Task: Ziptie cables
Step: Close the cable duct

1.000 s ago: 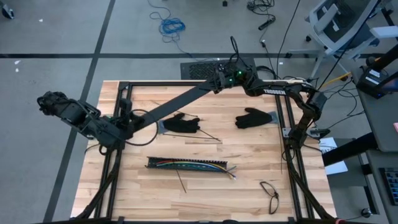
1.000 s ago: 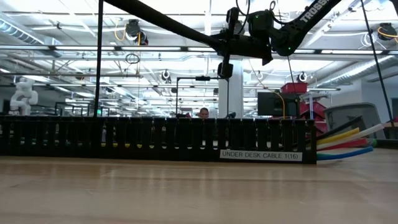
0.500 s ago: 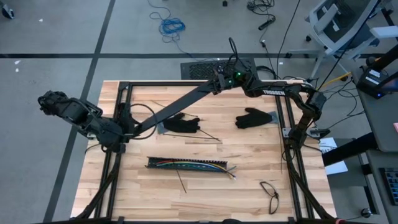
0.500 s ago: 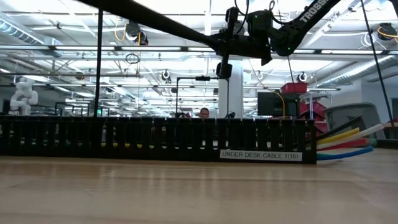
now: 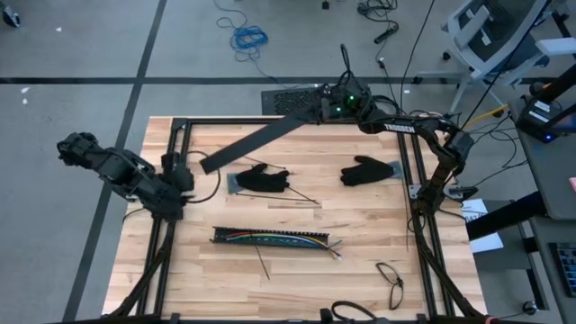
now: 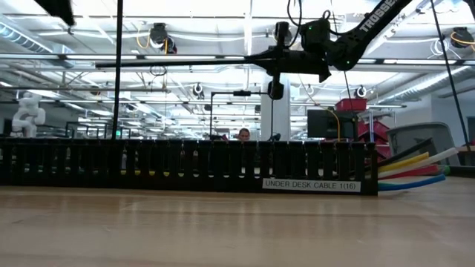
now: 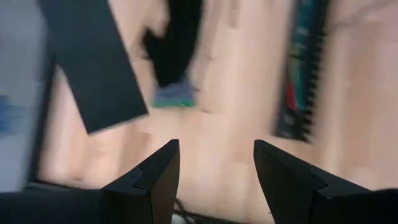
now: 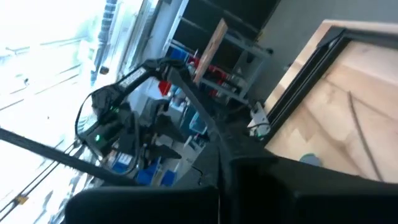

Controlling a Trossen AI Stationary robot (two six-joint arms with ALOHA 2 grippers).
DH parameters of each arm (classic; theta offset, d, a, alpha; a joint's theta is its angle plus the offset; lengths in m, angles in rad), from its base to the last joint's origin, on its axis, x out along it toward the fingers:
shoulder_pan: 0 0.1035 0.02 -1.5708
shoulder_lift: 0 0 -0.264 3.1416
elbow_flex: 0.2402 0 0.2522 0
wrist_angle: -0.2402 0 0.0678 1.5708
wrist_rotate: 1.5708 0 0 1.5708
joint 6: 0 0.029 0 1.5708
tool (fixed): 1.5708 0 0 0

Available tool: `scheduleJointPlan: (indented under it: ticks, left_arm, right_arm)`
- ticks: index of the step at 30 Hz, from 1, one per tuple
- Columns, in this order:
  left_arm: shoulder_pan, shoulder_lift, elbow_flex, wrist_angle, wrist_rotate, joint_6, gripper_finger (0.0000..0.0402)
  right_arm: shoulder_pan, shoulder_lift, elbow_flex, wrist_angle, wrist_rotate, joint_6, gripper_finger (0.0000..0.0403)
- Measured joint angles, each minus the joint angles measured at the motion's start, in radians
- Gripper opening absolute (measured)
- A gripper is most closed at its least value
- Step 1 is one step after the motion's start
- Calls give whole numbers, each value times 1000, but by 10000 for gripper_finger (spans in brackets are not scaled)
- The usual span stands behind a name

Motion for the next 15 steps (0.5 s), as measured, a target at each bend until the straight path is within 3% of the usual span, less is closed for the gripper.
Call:
scheduleJointPlan:
  ticks: [6,10,15]
  left_arm:
    - [13,-14,-14,0,-378,-68,202]
    - [60,-33,-14,-1,-482,-46,202]
    - [115,-40,-14,-2,-645,-17,202]
  right_arm:
    - [-1,-76,0,-179,65,-108,1]
    - [-11,-173,0,-411,231,-289,1]
    - [15,-270,0,-463,390,-333,1]
